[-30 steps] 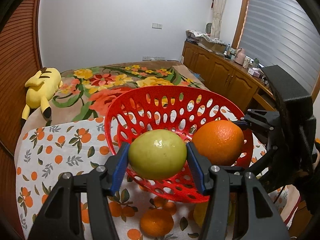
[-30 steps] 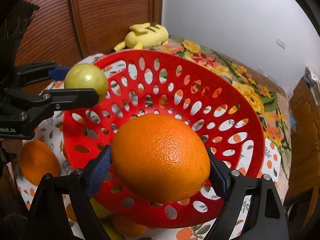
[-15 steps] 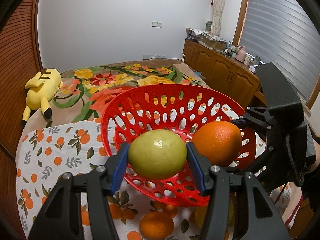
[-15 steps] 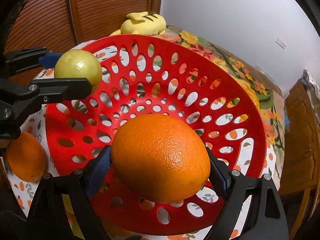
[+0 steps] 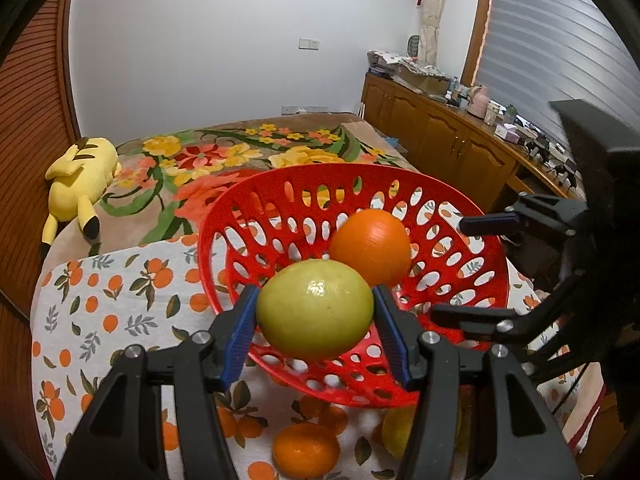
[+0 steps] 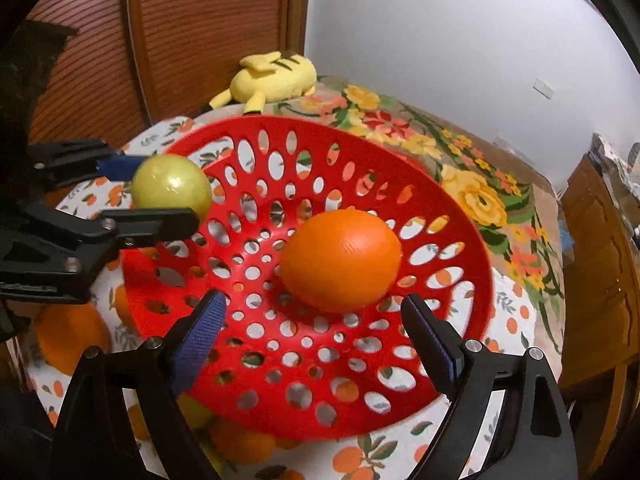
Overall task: Organize fruits
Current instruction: 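Open both tools to drop the orange and lemon into the basket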
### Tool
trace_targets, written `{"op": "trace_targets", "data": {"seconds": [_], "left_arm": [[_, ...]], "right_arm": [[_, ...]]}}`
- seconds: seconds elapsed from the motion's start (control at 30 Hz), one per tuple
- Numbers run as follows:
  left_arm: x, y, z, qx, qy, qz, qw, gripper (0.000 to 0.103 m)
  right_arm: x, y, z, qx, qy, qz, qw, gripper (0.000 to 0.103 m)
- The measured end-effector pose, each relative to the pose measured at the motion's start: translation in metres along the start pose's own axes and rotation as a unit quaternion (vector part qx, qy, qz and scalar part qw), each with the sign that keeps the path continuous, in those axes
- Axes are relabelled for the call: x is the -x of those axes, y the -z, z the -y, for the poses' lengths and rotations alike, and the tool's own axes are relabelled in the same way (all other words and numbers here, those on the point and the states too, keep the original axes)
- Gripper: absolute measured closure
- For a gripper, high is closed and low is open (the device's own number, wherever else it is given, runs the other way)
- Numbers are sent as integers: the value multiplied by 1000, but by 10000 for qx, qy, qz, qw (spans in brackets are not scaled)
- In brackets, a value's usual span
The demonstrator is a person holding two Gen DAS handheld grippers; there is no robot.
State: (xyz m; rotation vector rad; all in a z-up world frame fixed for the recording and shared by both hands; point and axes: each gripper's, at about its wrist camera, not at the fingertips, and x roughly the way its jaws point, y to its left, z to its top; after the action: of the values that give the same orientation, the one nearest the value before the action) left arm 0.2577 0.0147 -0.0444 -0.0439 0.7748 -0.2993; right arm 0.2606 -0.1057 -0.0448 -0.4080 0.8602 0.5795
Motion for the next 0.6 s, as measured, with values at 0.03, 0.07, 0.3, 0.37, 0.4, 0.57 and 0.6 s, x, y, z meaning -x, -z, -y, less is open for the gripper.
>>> {"op": "trace_targets", "data": {"seconds": [0.03,0.07,0.3,0.37,0.4,0.57,0.6], "left_arm": [[-1,0,2,-18,-9,-2,10000,47],[-1,1,2,-27,-18,-6,10000,47],[11,1,12,-9,12,105,9999,41],[18,1,13,-14,-12,149,9999,41],[23,2,14,-10,-12,180,9998,41],[46,11,19,-5,3,326,9995,40],[50,13,20,-8,2,353,9994,39]], "right_arm": [[4,1,1,-43,5,44,10000,12],[9,3,1,-92,7,95,9999,12],[36,18,6,-406,30,367,9985,12],[44,25,7,-492,44,453,9978,12],[48,27,8,-535,42,503,9973,12],[66,46,6,-769,68,731,9943,12],[69,50,4,-806,84,767,9938,12]]}}
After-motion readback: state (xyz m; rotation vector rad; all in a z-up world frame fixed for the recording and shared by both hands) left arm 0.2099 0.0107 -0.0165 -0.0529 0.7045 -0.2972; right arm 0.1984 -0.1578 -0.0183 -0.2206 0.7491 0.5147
